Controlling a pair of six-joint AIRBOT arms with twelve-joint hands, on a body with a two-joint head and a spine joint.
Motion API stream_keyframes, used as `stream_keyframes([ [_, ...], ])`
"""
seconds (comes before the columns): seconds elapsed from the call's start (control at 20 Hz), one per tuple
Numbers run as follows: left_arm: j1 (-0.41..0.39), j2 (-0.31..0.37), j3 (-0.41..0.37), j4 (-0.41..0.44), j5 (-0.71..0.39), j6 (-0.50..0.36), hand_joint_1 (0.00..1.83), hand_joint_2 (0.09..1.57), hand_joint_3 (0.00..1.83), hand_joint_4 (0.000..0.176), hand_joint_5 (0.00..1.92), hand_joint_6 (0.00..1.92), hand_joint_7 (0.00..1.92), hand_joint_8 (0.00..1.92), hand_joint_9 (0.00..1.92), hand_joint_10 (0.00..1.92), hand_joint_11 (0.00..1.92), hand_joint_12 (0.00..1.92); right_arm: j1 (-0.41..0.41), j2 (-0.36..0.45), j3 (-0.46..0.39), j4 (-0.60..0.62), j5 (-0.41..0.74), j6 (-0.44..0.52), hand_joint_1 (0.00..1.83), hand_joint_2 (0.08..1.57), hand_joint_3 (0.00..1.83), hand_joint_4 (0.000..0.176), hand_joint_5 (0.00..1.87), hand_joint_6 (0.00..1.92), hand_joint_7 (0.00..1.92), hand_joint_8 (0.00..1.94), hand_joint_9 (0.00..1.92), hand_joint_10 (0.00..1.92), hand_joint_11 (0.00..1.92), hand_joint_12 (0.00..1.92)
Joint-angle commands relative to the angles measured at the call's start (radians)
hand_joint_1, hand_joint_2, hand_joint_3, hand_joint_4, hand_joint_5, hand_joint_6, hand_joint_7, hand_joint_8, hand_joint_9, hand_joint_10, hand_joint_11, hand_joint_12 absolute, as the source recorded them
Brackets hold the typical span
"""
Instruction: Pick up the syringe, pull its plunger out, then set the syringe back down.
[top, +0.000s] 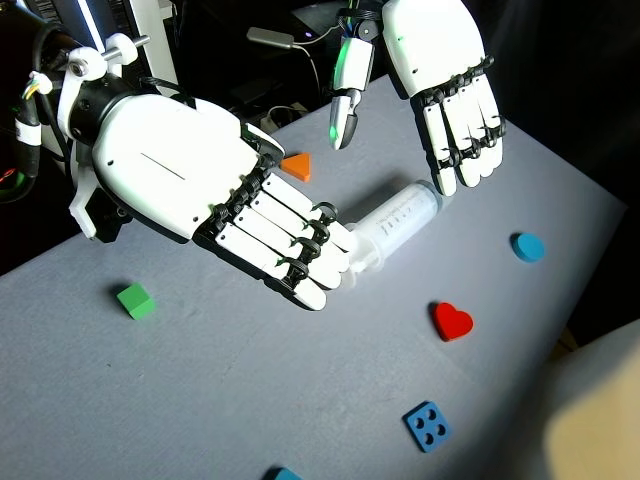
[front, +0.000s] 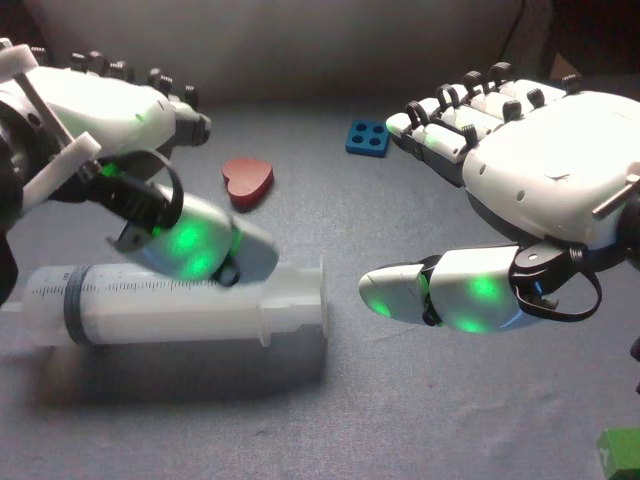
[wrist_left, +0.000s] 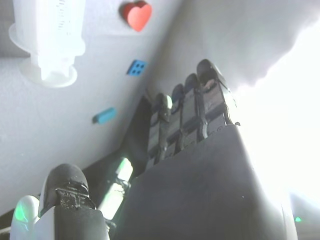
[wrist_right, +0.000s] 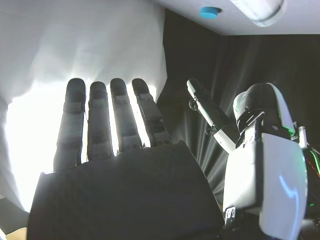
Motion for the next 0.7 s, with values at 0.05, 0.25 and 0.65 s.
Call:
stream_keyframes([
  [0.05, 0.000, 0.004, -0.008, 0.079, 0.012, -0.020, 0.58, 0.90, 0.00, 0.000, 0.21, 0.00, 0.15, 0.01, 0.15, 0.01, 0.00, 0.47, 0.007, 0.001, 0.001, -0.084, -0.025, 0.002, 0.00, 0.97, 0.00, 0.000, 0.01, 0.00, 0.00, 0.00, 0.00, 0.00, 0.00, 0.17],
  [0.25, 0.024, 0.001, -0.013, 0.079, 0.025, -0.038, 0.62, 1.06, 0.02, 0.000, 0.15, 0.00, 0.10, 0.00, 0.11, 0.00, 0.00, 0.42, 0.007, 0.001, 0.001, -0.092, -0.028, 0.004, 0.00, 0.97, 0.00, 0.000, 0.01, 0.00, 0.04, 0.00, 0.04, 0.00, 0.00, 0.29],
  [0.65, 0.084, -0.001, 0.009, 0.081, -0.005, -0.056, 0.86, 0.99, 0.00, 0.000, 0.05, 0.00, 0.00, 0.00, 0.05, 0.00, 0.00, 0.21, 0.009, 0.002, 0.009, -0.094, -0.033, 0.014, 0.04, 0.97, 0.00, 0.000, 0.00, 0.00, 0.00, 0.00, 0.02, 0.00, 0.00, 0.20],
])
